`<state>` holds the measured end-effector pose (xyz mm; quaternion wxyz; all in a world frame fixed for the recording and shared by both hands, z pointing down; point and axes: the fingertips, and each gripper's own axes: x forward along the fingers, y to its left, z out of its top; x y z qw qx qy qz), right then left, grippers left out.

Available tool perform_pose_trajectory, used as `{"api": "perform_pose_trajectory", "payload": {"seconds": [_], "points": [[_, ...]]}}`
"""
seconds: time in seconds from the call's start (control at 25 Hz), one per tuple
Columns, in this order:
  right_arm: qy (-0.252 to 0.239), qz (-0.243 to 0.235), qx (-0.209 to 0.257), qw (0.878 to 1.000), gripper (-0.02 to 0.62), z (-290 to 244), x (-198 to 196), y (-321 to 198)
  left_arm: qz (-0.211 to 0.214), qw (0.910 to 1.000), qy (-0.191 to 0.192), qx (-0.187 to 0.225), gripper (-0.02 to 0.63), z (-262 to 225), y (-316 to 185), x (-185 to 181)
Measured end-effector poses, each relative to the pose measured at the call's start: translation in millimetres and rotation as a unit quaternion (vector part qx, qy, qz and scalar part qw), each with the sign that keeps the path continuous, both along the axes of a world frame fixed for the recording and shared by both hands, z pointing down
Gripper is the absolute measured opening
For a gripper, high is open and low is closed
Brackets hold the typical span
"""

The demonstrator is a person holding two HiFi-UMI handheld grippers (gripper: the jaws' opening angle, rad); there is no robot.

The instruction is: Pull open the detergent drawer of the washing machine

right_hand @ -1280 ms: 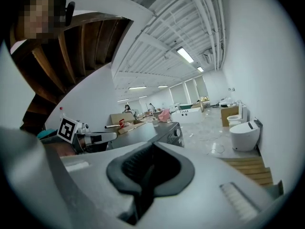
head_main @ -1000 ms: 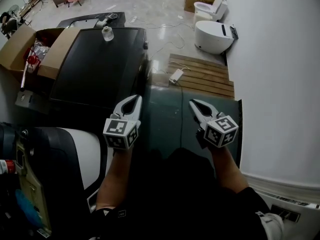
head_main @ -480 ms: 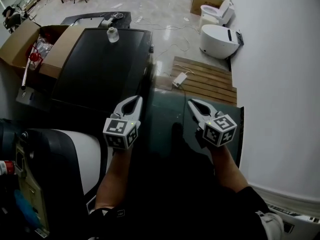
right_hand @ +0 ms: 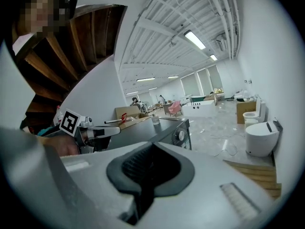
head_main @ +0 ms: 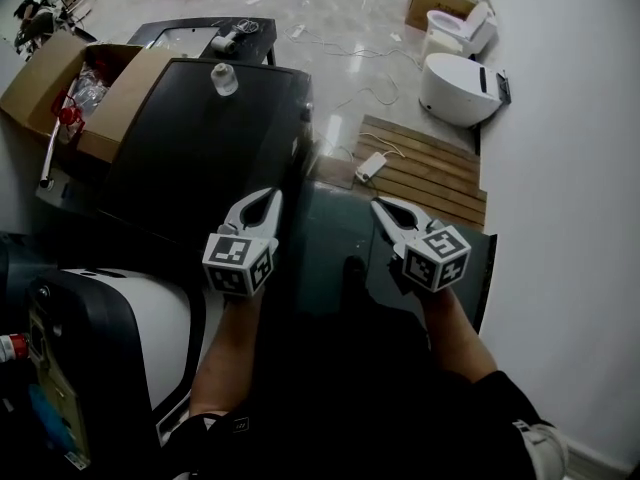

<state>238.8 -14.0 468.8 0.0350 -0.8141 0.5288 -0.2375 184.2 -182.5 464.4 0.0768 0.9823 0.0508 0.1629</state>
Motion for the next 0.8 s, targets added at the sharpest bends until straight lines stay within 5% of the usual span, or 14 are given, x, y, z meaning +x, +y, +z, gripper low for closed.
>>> {"api": "perform_pose_trajectory", "payload": {"seconds": [0.44,0.8], "points": [[-0.027,-0.085,0.007,0.996,0.003,11.4,108.8,-5.8,-0.080,0.9965,-0.024,0.012,0.011,-2.8,1.4,83.5],[-0.016,-0.214,0.000,0.977,0.003,10.4,99.3,-79.7,-0.173,0.9847,-0.019,0.014,0.011,-6.3,-37.4,58.6]]}}
